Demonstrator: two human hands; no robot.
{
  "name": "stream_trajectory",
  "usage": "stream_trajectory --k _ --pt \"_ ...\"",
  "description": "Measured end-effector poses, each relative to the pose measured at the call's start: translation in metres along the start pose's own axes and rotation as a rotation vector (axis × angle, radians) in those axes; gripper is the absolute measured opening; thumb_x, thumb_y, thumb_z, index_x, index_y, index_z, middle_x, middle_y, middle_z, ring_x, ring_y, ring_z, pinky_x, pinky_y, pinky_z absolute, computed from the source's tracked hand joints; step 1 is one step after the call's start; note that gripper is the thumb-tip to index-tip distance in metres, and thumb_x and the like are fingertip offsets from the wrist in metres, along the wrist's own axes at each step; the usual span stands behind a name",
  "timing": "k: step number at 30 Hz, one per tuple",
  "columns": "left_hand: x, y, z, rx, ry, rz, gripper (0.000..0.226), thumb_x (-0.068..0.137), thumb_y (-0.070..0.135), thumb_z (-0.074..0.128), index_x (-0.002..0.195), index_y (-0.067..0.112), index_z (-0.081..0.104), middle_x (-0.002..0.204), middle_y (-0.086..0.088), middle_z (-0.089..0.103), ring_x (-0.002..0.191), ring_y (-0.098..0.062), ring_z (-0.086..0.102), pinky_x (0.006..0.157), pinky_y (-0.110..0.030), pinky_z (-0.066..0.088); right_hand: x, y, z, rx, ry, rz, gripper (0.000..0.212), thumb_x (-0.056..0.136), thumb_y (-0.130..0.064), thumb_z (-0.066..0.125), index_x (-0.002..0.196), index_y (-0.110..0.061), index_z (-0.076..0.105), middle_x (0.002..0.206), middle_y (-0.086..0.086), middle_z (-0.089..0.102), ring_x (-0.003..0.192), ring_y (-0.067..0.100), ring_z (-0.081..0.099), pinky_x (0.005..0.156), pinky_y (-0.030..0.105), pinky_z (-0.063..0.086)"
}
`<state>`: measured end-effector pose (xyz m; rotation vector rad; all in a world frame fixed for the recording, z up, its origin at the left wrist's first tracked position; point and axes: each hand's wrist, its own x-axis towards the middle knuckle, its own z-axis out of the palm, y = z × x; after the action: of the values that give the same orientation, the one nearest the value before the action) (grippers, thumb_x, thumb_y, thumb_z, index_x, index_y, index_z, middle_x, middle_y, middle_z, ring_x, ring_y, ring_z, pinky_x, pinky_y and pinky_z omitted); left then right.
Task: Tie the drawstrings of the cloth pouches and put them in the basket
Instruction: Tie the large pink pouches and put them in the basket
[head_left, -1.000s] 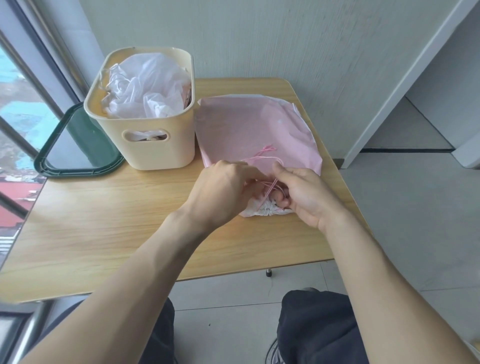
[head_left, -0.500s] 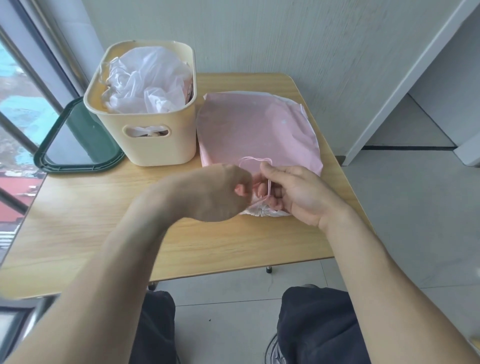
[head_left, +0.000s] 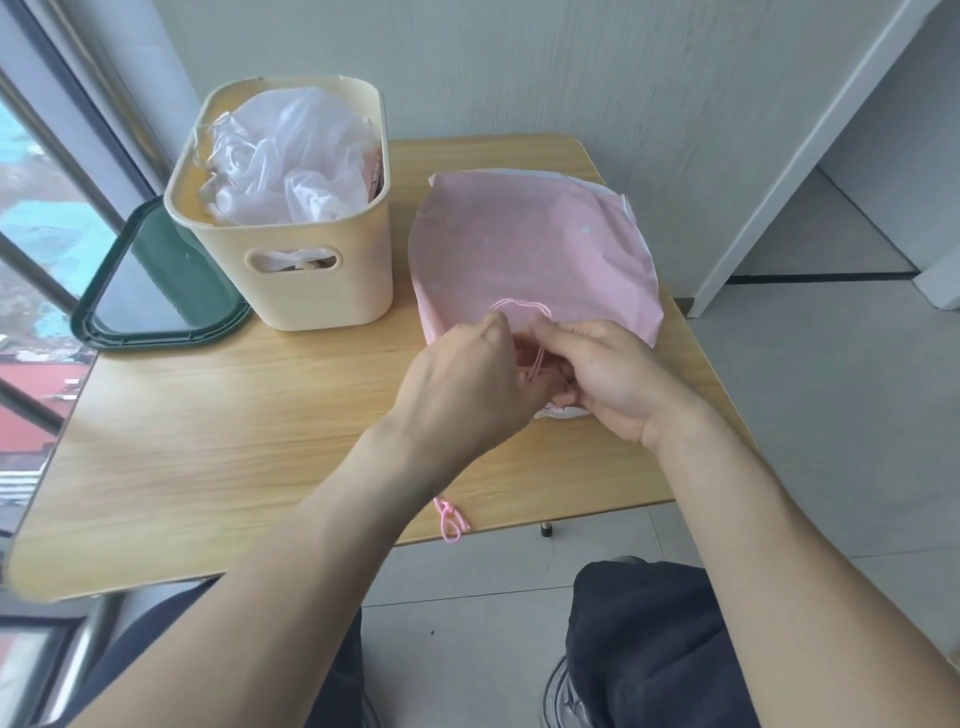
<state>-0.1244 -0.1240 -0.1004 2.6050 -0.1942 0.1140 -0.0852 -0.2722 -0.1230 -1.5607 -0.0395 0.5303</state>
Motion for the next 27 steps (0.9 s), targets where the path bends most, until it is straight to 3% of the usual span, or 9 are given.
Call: stream_trajectory --k 4,7,9,13,17,18,21,23,27 --pt "0.002 -0.003 -0.006 -0.083 0.045 0.029 0.042 0.078 0.053 0.078 0.104 0.021 0.070 0.068 0.013 0.057 0.071 -0.015 0.064 0.060 -0.032 0.050 0.001 -0.001 -0.004 0.014 0.112 -0.021 0.036 0.105 -0.033 0.051 0.094 -0.012 0.077 0.072 0.002 0.063 0.055 0.013 0.052 0.045 0.022 0.036" --pt "0.000 -0.003 -0.006 -0.052 0.073 0.201 0.039 0.078 0.042 0.081 0.113 0.030 0.070 0.056 0.021 0.040 0.053 -0.004 0.045 0.055 -0.028 0.038 0.000 -0.001 -0.005 -0.110 0.205 -0.039 0.042 0.105 -0.037 0.052 0.092 -0.005 0.075 0.072 0.004 0.067 0.053 0.019 0.054 0.042 0.023 0.039" --pt "-0.001 -0.004 -0.006 -0.014 0.061 0.292 0.041 0.081 0.033 0.080 0.120 0.036 0.068 0.053 0.019 0.035 0.050 -0.007 0.040 0.054 -0.029 0.038 -0.001 -0.002 -0.005 -0.146 0.233 -0.018 0.042 0.105 -0.036 0.053 0.096 -0.002 0.075 0.071 0.004 0.069 0.050 0.018 0.054 0.042 0.024 0.039" --pt "-0.003 -0.008 -0.003 0.072 0.091 0.332 0.032 0.085 0.021 0.067 0.112 0.036 0.073 0.059 0.004 0.058 0.057 -0.029 0.060 0.053 -0.038 0.053 -0.002 -0.004 -0.006 -0.060 0.215 -0.010 0.034 0.105 -0.034 0.054 0.105 -0.009 0.077 0.064 0.008 0.061 0.047 0.011 0.051 0.040 0.020 0.034" --pt "-0.004 -0.007 0.009 0.137 0.175 0.372 0.024 0.080 0.015 0.060 0.094 0.026 0.076 0.060 -0.002 0.066 0.051 -0.031 0.059 0.045 -0.037 0.051 -0.001 -0.003 -0.007 -0.038 0.168 -0.020 0.036 0.105 -0.033 0.053 0.104 -0.007 0.078 0.100 0.029 0.067 0.054 0.015 0.048 0.037 0.020 0.030" --pt "-0.004 -0.008 0.010 0.144 0.166 0.375 0.024 0.082 0.015 0.057 0.094 0.025 0.075 0.061 -0.001 0.066 0.051 -0.030 0.058 0.045 -0.037 0.050 -0.002 -0.003 -0.007 -0.045 0.159 -0.018 0.035 0.105 -0.032 0.053 0.102 -0.007 0.078 0.093 0.026 0.065 0.054 0.015 0.047 0.037 0.020 0.030" --pt "-0.004 -0.014 0.009 0.006 0.098 0.345 0.024 0.089 0.017 0.050 0.095 0.022 0.073 0.059 0.004 0.061 0.051 -0.026 0.054 0.047 -0.035 0.047 -0.004 -0.003 -0.009 -0.104 0.162 -0.009 0.031 0.104 -0.028 0.055 0.092 -0.009 0.076 0.063 0.006 0.058 0.051 0.015 0.049 0.041 0.021 0.034" --pt "-0.002 -0.015 0.004 -0.091 -0.015 0.276 0.021 0.092 0.016 0.051 0.090 0.018 0.071 0.056 0.009 0.053 0.052 -0.018 0.047 0.050 -0.032 0.041 -0.006 -0.004 -0.010 -0.152 0.150 -0.020 0.028 0.104 -0.023 0.056 0.091 -0.005 0.074 0.059 0.001 0.061 0.050 0.013 0.054 0.045 0.022 0.039" --pt "0.004 -0.013 -0.010 -0.609 -0.465 -0.082 0.039 0.093 0.002 0.054 0.057 0.018 0.051 0.049 0.010 0.036 0.044 -0.011 0.029 0.043 -0.024 0.024 -0.006 -0.005 -0.010 -0.222 0.179 -0.119 0.021 0.098 -0.020 0.065 0.093 -0.004 0.076 0.086 0.036 0.063 0.053 0.021 0.053 0.047 0.028 0.046"
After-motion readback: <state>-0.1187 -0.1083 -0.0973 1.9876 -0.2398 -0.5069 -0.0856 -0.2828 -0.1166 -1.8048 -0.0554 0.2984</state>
